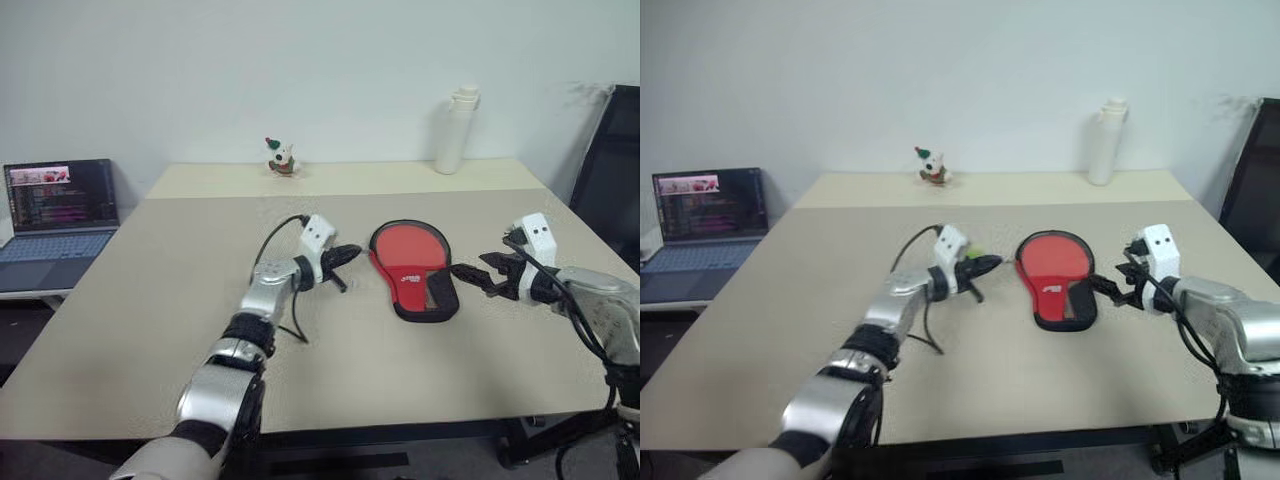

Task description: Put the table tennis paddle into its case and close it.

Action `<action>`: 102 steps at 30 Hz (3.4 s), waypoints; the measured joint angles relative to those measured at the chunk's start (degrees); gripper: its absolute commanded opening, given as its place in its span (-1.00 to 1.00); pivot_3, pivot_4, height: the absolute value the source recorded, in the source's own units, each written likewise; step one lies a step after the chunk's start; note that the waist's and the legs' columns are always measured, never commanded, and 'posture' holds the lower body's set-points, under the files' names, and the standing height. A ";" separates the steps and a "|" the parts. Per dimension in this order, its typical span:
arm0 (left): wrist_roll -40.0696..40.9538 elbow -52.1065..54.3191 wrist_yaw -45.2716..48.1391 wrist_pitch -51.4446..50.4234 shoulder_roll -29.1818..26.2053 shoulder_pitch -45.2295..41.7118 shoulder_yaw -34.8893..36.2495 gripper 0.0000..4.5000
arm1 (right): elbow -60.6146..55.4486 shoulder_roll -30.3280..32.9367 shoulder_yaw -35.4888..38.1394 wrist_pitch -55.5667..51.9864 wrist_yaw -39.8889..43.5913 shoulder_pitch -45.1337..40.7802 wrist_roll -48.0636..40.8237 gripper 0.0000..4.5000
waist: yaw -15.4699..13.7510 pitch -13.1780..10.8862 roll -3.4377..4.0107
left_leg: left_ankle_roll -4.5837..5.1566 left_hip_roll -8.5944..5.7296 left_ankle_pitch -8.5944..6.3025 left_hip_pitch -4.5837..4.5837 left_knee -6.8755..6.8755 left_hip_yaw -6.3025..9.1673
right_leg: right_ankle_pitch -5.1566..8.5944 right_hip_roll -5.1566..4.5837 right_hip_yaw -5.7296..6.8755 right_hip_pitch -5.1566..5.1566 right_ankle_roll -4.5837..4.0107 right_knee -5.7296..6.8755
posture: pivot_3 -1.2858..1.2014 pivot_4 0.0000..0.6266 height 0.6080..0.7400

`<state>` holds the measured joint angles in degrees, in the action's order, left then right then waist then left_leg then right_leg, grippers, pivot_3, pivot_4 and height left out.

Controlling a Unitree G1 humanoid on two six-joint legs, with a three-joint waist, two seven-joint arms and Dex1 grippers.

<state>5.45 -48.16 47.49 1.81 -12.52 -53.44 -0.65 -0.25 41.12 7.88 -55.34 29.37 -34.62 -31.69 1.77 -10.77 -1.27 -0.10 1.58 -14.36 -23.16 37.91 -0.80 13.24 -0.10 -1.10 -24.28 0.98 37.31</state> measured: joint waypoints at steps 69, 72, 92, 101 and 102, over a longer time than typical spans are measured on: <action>15.93 48.16 16.03 -18.08 -27.73 41.77 2.70 -1.00 | -22.47 -21.52 -9.76 -20.49 5.02 15.50 7.36 -0.99 | 1.25 0.12 -0.11 | -0.08 0.19 -0.07 0.52 -0.03 -0.69 | 0.17 -0.09 -1.06 -0.11 0.13 0.57 | 0.03 -0.52 1.00; 15.68 46.14 16.79 -16.21 -27.49 41.77 2.66 -1.00 | -22.51 -22.05 -8.90 -21.51 3.80 15.50 6.17 -0.99 | 1.24 0.12 -0.12 | -0.08 0.20 -0.07 0.52 -0.03 -0.68 | 0.17 -0.09 -1.05 -0.11 0.13 0.57 | 0.03 -0.52 1.00; 16.01 44.33 13.06 -19.78 -24.87 37.83 2.52 -1.00 | -28.49 -24.32 -1.42 -24.41 -1.84 21.07 -0.84 0.99 | 0.49 0.35 -0.48 | -0.08 0.14 -0.07 0.50 0.00 -0.66 | 0.16 -0.18 -1.04 -0.06 0.17 0.52 | 0.03 -0.52 1.00; 17.25 48.99 7.87 -26.42 -23.92 34.01 2.73 -1.00 | -33.42 -17.41 6.55 -18.94 2.67 17.63 -7.73 0.99 | 0.43 0.34 -0.49 | -0.08 0.13 -0.07 0.54 0.02 -0.77 | 0.12 -0.07 -1.08 -0.07 0.26 0.48 | 0.03 -0.52 1.00; 17.28 49.42 7.55 -26.91 -23.77 33.45 2.71 -1.00 | -32.48 -17.42 5.50 -16.31 2.70 15.28 -7.35 0.99 | 0.66 0.34 -0.49 | -0.08 0.13 -0.07 0.55 -0.01 -0.76 | 0.12 -0.04 -1.09 -0.08 0.25 0.48 | 0.03 -0.52 1.00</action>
<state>22.73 1.26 55.05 -25.10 -36.30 -19.99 2.06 -32.74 23.70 13.38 -71.65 32.07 -19.34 -39.04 2.44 -10.43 -1.75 -0.18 1.71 -14.43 -22.61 37.90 -1.56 13.36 -0.14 -2.19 -24.35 1.23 37.79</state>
